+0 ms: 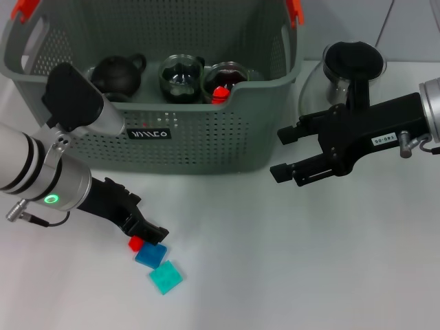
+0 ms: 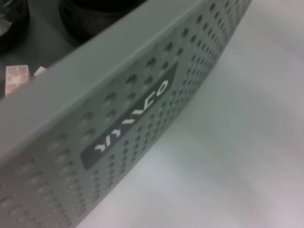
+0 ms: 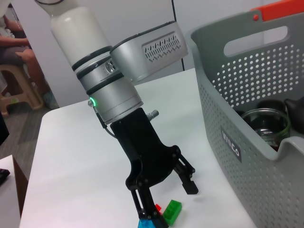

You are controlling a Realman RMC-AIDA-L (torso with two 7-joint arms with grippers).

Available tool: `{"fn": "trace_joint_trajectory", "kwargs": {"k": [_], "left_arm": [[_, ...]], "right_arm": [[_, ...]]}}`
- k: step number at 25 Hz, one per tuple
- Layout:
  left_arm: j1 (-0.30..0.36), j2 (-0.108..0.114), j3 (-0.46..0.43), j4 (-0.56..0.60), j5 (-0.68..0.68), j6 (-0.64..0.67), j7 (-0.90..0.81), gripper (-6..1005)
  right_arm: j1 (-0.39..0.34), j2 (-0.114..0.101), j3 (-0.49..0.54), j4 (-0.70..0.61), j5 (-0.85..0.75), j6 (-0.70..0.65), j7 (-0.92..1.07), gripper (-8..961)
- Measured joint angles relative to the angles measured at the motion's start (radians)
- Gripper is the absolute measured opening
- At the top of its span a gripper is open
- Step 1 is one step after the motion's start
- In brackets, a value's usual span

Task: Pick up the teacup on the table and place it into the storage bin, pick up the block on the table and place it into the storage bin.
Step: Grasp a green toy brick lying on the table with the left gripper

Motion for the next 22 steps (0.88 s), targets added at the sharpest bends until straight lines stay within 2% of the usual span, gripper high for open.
{"fn": "trace_joint_trajectory", "kwargs": {"k": [22], "left_arm": [[0.0,0.003,0.026,0.003,0.0,-0.019,-0.001,925]], "right_arm": [[-0.002,0.0,0.008,0.0,0.0,0.0,-0.004,837]]}}
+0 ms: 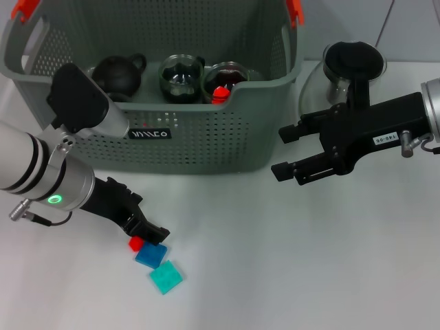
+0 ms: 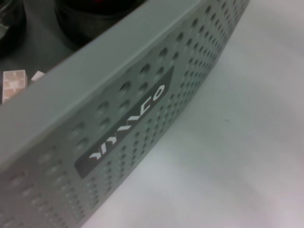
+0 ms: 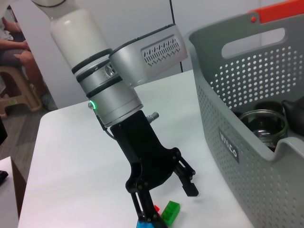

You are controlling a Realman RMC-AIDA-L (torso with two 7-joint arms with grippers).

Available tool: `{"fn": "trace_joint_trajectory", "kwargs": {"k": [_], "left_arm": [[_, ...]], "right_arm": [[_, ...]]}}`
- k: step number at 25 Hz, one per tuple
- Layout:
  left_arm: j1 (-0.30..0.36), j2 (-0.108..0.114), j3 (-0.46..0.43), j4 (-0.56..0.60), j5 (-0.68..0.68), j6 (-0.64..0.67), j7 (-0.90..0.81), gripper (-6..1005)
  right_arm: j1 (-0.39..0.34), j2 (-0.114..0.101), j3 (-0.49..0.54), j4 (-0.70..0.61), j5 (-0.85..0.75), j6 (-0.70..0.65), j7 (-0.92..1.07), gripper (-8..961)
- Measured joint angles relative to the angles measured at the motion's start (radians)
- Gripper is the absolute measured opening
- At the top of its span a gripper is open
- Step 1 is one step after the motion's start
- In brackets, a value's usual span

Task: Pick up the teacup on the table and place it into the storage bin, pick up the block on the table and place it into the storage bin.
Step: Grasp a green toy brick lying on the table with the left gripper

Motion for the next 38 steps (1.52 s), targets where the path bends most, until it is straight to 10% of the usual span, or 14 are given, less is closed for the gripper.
{"fn": "trace_joint_trajectory", "kwargs": {"k": [38], "left_arm": [[0.01,0.002,0.014,0.001,0.0,-0.006,0.004,919]], "right_arm": [[0.0,0.0,0.0,0.0,0.009,0.0,-0.009,838]]}}
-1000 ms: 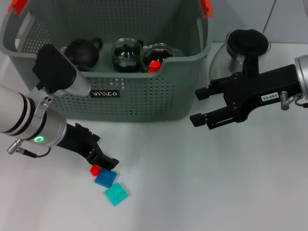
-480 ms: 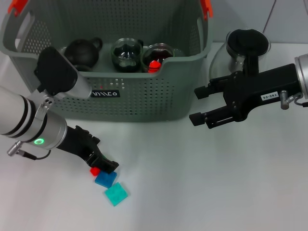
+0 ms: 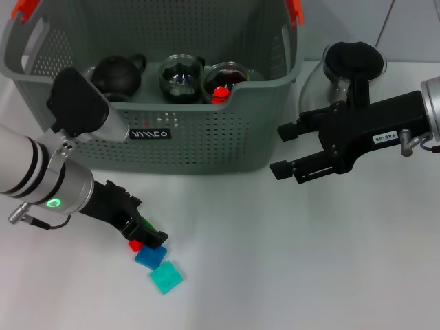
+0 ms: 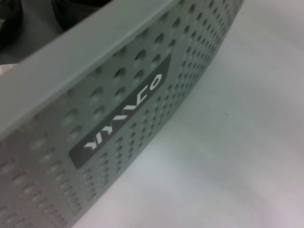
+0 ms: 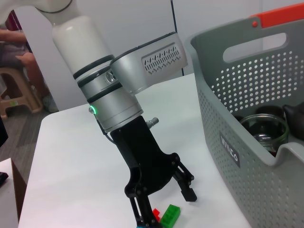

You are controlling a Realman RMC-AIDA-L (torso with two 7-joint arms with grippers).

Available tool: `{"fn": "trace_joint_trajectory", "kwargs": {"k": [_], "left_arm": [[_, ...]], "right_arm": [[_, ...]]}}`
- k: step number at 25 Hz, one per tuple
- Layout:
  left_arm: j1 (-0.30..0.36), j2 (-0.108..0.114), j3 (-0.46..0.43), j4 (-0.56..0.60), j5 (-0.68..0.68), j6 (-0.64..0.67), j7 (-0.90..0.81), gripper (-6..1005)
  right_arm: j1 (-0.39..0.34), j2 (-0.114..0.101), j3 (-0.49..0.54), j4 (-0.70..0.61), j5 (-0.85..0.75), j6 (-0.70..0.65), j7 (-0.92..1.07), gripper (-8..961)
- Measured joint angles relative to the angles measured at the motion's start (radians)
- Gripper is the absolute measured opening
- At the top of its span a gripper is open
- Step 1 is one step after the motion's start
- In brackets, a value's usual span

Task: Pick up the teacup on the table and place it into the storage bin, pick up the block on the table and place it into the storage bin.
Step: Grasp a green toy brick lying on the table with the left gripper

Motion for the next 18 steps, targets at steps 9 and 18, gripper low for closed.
{"fn": "trace_joint_trajectory", "kwargs": {"k": [9,18], "left_arm": [[0.001,0.003,-0.008,-0.026,0.0,0.043,0.0,918],[0.004,-0.002,0.008,-0.059,-0.002,0.063,-0.011,917]], "right_arm": [[-0.001,0.0,0.002,0.0,0.0,0.0,0.0,838],[-0.004,0.0,0.002,0.0,0.001,0.005,-0.001,838]]}}
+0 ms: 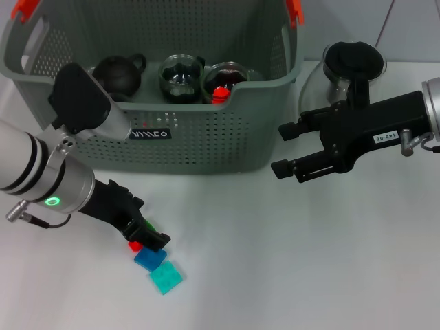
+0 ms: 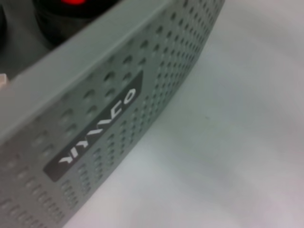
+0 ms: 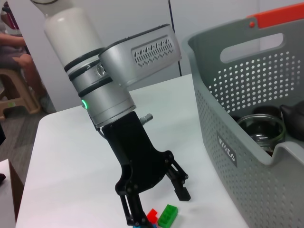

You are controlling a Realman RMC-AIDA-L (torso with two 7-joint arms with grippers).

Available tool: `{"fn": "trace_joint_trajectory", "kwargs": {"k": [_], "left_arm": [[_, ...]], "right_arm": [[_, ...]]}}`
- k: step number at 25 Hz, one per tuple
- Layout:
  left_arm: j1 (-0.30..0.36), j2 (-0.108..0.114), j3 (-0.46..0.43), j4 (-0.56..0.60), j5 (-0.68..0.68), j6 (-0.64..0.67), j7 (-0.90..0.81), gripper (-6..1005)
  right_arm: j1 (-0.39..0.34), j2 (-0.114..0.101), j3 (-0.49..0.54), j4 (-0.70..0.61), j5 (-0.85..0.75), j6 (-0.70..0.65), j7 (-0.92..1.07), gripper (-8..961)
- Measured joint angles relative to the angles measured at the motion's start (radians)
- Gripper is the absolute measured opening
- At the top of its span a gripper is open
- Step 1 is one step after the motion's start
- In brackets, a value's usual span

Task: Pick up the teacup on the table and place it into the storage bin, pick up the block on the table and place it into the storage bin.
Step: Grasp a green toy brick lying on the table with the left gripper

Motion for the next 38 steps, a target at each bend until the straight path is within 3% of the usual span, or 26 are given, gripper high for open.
{"fn": "trace_joint_trajectory", "kwargs": {"k": [24,27,38], "left_arm": [[0.0,-0.001,0.005,0.037,0.002,-0.033,-0.012,913],[-0.001,-0.001,0.014,0.037,0.002,-0.039,-0.012,792],[-0.001,0.0,0.03,0.049,0.002,-0.056,-0.015,733]], "right_arm": [[-0.004,0.0,0.0,0.0,0.003,0.001,-0.013,837],[-0.004,0.0,0.0,0.0,0.004,0.001,-0.013,837],[-0.007,0.0,0.001,0.0,0.008,0.0,-0.015,837]]}}
